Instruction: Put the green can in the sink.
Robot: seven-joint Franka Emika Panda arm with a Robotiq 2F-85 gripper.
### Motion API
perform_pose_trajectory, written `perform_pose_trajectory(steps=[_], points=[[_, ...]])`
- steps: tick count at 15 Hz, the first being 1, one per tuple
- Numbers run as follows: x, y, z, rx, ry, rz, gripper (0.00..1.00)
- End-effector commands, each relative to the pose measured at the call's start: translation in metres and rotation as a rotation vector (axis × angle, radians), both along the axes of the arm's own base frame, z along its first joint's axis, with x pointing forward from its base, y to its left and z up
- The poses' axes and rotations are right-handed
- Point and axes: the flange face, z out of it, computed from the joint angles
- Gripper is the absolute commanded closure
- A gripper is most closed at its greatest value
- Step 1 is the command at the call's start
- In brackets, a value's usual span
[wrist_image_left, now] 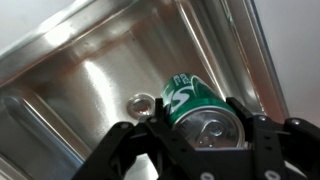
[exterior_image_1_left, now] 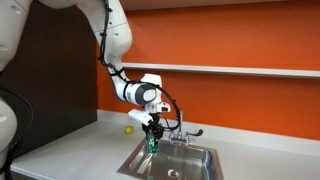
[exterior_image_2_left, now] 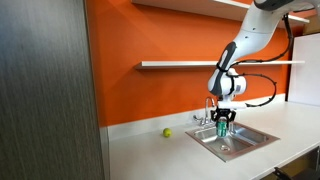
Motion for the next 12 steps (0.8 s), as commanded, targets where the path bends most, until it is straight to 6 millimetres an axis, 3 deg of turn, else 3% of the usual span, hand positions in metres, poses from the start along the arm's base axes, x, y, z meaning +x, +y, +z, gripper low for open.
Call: perform_pose_trajectory(steps=[1, 12], points=[[0.017, -0.017, -0.018, 0.006, -0.009, -0.033, 0.62], [0.037, -0.036, -0.082, 0.018, 0.05, -0.063, 0.62]])
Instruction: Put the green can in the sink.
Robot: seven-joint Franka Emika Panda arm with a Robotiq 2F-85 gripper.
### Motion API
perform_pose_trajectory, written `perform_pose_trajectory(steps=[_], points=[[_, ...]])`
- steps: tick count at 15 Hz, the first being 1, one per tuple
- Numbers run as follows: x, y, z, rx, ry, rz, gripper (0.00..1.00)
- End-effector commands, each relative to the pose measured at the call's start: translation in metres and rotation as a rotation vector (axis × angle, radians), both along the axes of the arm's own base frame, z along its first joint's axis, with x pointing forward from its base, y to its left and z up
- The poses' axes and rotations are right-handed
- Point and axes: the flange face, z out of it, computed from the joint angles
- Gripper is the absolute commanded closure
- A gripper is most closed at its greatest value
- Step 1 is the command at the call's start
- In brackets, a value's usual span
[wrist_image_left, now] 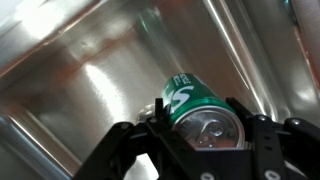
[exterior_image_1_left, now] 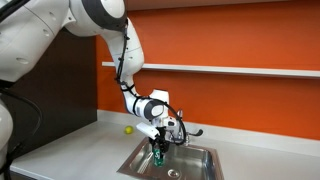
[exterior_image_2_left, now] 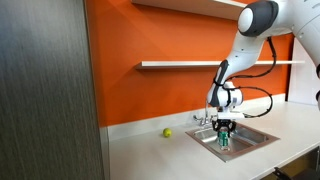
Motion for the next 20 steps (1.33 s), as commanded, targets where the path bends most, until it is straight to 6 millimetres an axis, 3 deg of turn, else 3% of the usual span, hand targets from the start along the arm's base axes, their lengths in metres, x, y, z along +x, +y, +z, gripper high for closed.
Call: perform_pose_trajectory(steps=[1, 20], points=[[0.013, -0.005, -0.011, 0.014, -0.013, -0.007, 0.62], [0.005, 0.013, -0.062, 0.053, 0.051, 0.005, 0.62]])
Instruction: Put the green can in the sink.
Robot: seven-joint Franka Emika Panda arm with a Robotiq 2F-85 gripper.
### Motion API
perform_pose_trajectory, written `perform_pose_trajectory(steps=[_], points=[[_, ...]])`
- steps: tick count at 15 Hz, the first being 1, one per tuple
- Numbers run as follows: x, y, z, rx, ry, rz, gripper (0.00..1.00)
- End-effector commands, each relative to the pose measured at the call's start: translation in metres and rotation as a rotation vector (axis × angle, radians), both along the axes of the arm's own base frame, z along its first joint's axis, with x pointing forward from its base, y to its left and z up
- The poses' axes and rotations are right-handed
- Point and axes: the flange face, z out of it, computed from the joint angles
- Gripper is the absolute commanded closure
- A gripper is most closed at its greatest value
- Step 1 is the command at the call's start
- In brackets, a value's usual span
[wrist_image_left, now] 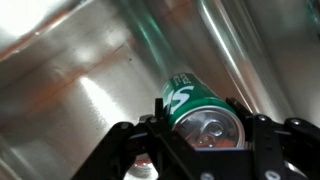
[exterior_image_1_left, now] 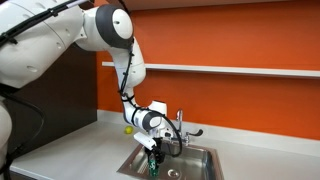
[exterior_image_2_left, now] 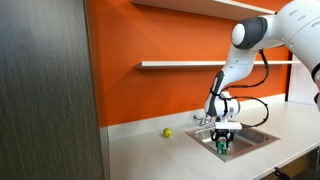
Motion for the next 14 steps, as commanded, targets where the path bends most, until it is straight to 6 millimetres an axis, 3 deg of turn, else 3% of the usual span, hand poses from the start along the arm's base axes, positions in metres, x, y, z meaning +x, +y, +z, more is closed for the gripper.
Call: perform_pose_trajectory(steps=[1, 14], points=[[0.002, -0.001, -0.002, 0.019, -0.016, -0.01, 0.62], [-0.002, 0.002, -0.014, 0.029, 0.001, -0.011, 0.62]])
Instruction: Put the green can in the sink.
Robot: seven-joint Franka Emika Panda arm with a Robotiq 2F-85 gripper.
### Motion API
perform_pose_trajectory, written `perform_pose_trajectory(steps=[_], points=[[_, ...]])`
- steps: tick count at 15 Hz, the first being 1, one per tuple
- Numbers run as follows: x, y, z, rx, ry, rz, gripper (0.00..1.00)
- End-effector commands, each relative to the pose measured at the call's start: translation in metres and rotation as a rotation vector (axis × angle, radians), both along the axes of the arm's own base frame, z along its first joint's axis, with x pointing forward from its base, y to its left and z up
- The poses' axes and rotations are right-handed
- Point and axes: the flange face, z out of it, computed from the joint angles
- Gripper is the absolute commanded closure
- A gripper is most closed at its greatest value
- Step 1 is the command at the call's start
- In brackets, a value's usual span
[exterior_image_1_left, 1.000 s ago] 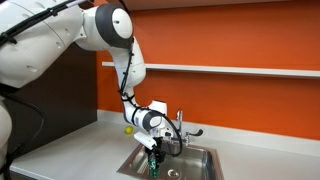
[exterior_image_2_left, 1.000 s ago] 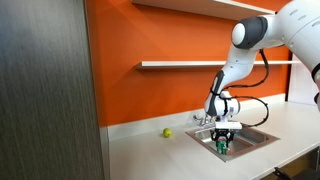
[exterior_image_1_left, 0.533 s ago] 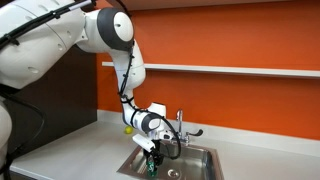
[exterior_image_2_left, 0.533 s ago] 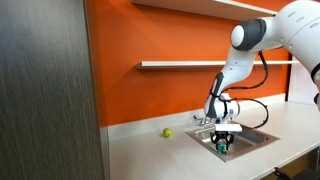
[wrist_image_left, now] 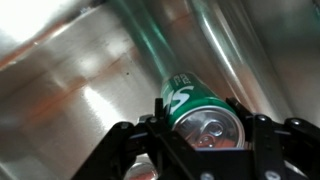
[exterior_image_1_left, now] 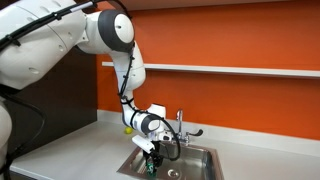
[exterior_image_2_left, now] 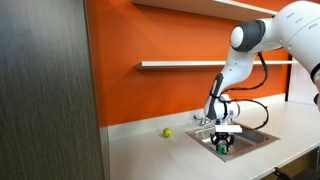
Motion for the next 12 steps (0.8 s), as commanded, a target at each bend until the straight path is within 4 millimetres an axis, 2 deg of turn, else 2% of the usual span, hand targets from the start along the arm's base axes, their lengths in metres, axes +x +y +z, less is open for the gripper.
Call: perform_pose_trajectory(steps=[1, 3, 4, 5, 7, 12], points=[[0.003, -0.003, 0.002, 0.017, -0.024, -0.015, 0.62], [0.003, -0.003, 0.003, 0.017, -0.023, -0.015, 0.62], [0.003, -0.003, 0.003, 0.017, -0.021, -0.015, 0.12], [0.003, -0.003, 0.003, 0.016, -0.02, -0.015, 0.1], [0.002, -0.003, 0.005, 0.014, -0.023, -0.015, 0.01], [0.003, -0.002, 0.019, 0.009, -0.039, -0.014, 0.0]])
